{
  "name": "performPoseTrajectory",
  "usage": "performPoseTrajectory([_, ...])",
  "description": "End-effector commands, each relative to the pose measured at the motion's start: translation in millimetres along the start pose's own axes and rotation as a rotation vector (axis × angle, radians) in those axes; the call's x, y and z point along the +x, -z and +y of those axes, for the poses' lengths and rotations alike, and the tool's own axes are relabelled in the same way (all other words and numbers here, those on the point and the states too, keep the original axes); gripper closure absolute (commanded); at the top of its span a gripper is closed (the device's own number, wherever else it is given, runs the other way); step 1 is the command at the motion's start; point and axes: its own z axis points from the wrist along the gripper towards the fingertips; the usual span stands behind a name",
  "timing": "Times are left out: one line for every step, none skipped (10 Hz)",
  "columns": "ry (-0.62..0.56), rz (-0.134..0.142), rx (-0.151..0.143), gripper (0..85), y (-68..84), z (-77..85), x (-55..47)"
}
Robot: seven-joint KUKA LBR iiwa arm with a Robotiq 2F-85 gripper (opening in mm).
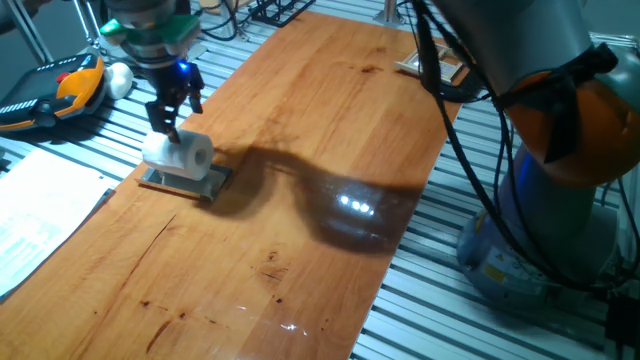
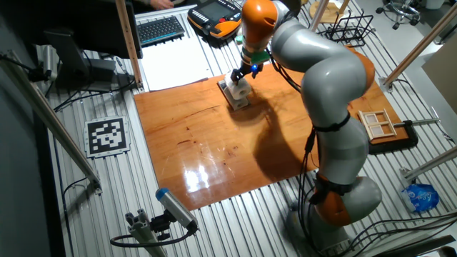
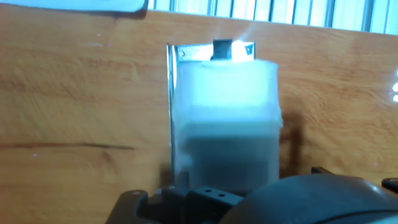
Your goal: Put the toilet paper on its holder
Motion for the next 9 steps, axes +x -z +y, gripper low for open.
performPoseTrajectory([0.005, -0.01, -0.003, 0.0, 0.7, -2.9, 4.2])
performPoseTrajectory([0.007, -0.011, 0.0, 0.0, 1.2, -4.8, 6.3])
performPoseTrajectory([0.008, -0.014, -0.004, 0.0, 1.0, -7.4, 8.8])
performPoseTrajectory([0.015, -0.017, -0.008, 0.0, 1.3, -8.4, 11.1])
performPoseTrajectory([0.025, -0.023, -0.004, 0.0, 2.7, -8.7, 14.5])
performPoseTrajectory([0.031, -0.03, -0.008, 0.0, 3.1, -9.5, 18.5])
performPoseTrajectory([0.031, -0.033, -0.015, 0.0, 3.8, -9.7, 22.0])
performPoseTrajectory([0.034, -0.037, -0.011, 0.0, 5.1, -8.9, 23.2])
performPoseTrajectory([0.039, -0.039, -0.006, 0.0, 6.0, -8.9, 24.5])
